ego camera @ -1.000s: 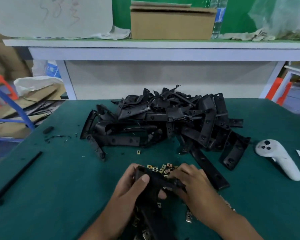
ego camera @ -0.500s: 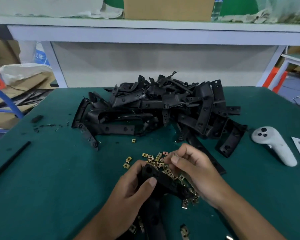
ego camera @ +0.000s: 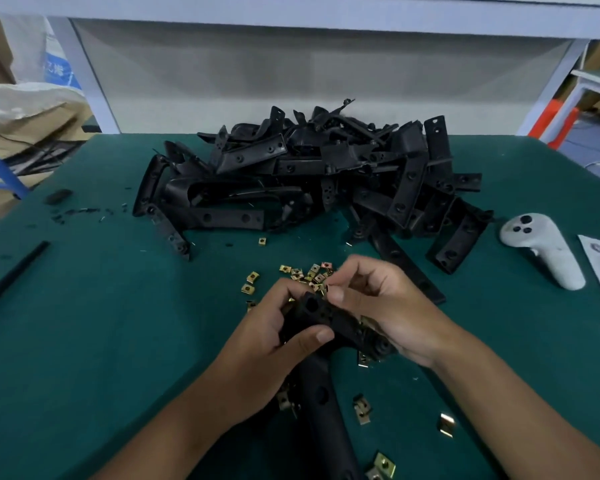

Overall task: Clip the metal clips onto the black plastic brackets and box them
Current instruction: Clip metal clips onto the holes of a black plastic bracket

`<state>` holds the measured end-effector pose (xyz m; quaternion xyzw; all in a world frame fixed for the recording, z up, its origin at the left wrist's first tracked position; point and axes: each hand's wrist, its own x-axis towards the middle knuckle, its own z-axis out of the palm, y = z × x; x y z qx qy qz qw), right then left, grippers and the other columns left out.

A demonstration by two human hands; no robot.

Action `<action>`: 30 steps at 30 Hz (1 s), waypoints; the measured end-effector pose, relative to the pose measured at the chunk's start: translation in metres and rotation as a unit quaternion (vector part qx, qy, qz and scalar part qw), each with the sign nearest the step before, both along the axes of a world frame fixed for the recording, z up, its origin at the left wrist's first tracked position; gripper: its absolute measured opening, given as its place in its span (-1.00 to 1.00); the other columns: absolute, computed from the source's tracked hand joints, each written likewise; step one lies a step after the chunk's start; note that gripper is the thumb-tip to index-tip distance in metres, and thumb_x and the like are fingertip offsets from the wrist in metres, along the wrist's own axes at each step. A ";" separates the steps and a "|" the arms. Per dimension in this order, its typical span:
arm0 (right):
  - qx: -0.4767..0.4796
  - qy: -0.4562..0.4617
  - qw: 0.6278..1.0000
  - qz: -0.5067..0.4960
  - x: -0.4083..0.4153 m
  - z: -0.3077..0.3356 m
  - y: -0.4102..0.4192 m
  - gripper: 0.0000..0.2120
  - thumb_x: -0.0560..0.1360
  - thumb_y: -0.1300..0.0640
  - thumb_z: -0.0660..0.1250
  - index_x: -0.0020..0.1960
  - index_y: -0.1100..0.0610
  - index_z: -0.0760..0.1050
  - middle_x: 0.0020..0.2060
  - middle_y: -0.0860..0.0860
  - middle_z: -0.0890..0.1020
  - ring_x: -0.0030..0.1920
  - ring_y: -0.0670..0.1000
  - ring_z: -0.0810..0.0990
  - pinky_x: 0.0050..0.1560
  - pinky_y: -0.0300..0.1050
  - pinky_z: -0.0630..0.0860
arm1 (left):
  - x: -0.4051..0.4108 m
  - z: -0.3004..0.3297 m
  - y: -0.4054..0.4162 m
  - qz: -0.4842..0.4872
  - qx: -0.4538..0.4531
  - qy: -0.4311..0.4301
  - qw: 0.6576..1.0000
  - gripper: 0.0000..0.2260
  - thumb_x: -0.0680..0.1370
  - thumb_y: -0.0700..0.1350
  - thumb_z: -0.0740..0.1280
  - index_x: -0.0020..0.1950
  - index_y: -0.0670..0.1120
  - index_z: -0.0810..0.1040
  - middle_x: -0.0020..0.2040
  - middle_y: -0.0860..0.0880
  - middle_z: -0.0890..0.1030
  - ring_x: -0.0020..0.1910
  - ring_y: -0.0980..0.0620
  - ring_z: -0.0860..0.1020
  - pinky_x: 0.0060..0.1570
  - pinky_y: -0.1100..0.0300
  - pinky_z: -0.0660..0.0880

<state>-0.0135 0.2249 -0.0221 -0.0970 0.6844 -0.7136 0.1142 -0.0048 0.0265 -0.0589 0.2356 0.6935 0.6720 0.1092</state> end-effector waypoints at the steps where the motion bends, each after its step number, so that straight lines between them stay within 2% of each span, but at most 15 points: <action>1: -0.006 -0.007 1.000 0.002 0.001 0.000 0.000 -0.90 0.39 -0.02 0.54 -0.15 -0.04 0.66 -0.24 -0.11 0.63 -0.22 -0.19 0.58 -0.18 -0.36 0.50 | 0.000 0.000 0.000 0.003 -0.001 0.001 1.000 -0.71 0.48 0.30 0.43 0.03 0.17 0.50 -0.17 0.20 0.60 -0.19 0.21 0.56 -0.20 0.34 0.48; 4: -0.030 -0.031 0.999 0.012 0.002 0.002 -0.001 -0.92 0.37 0.00 0.54 -0.20 -0.05 0.66 -0.27 -0.11 0.64 -0.27 -0.19 0.58 -0.24 -0.36 0.50 | 0.001 -0.001 0.000 0.006 -0.003 0.010 1.000 -0.73 0.48 0.31 0.42 0.02 0.20 0.49 -0.16 0.21 0.59 -0.19 0.22 0.55 -0.20 0.35 0.48; 8: -0.016 -0.050 0.999 0.008 0.003 0.005 -0.001 -0.85 0.33 -0.05 0.60 -0.23 -0.03 0.68 -0.25 -0.05 0.67 -0.23 -0.11 0.60 -0.18 -0.24 0.50 | 0.001 0.000 -0.001 0.006 -0.005 0.016 1.000 -0.75 0.49 0.29 0.42 0.03 0.21 0.49 -0.16 0.20 0.59 -0.19 0.21 0.55 -0.20 0.33 0.50; 12: -0.019 -0.057 0.998 0.000 0.004 0.008 -0.002 -0.87 0.27 -0.04 0.56 -0.28 -0.02 0.68 -0.30 -0.07 0.69 -0.29 -0.14 0.63 -0.27 -0.32 0.54 | 0.001 0.000 -0.001 -0.002 -0.005 0.013 1.000 -0.75 0.49 0.27 0.43 0.03 0.19 0.49 -0.15 0.18 0.61 -0.18 0.20 0.57 -0.20 0.29 0.52; 19: -0.019 -0.061 0.998 -0.020 0.008 0.010 -0.006 -0.86 0.28 -0.03 0.55 -0.32 0.00 0.65 -0.35 -0.08 0.66 -0.33 -0.18 0.63 -0.28 -0.38 0.51 | 0.001 0.000 -0.001 0.004 -0.020 0.021 1.000 -0.73 0.49 0.27 0.43 0.06 0.19 0.49 -0.10 0.12 0.64 -0.12 0.14 0.61 -0.14 0.21 0.57; 21: -0.014 -0.067 0.997 -0.026 0.009 0.011 -0.008 -0.85 0.27 -0.04 0.55 -0.33 0.00 0.64 -0.33 -0.07 0.67 -0.30 -0.17 0.64 -0.25 -0.37 0.52 | 0.002 0.000 -0.001 0.003 -0.020 0.019 1.000 -0.72 0.48 0.28 0.43 0.06 0.19 0.49 -0.09 0.11 0.65 -0.11 0.12 0.62 -0.15 0.15 0.59; 24: -0.018 -0.086 0.996 -0.031 0.010 0.013 -0.009 -0.84 0.30 -0.04 0.54 -0.35 0.00 0.63 -0.36 -0.08 0.66 -0.34 -0.18 0.64 -0.31 -0.38 0.52 | 0.002 0.001 0.000 0.004 -0.024 0.023 0.999 -0.69 0.47 0.31 0.42 0.06 0.18 0.48 -0.10 0.10 0.66 -0.13 0.10 0.63 -0.13 0.00 0.61; 30: -0.039 -0.142 0.989 -0.034 0.014 0.012 -0.013 -0.77 0.38 -0.05 0.52 -0.37 0.00 0.57 -0.36 -0.04 0.64 -0.34 -0.08 0.63 -0.33 -0.25 0.55 | 0.000 -0.001 -0.001 0.006 -0.027 0.018 0.999 -0.71 0.49 0.29 0.42 0.07 0.19 0.48 -0.10 0.05 0.66 -0.15 -0.01 0.64 -0.11 -0.19 0.59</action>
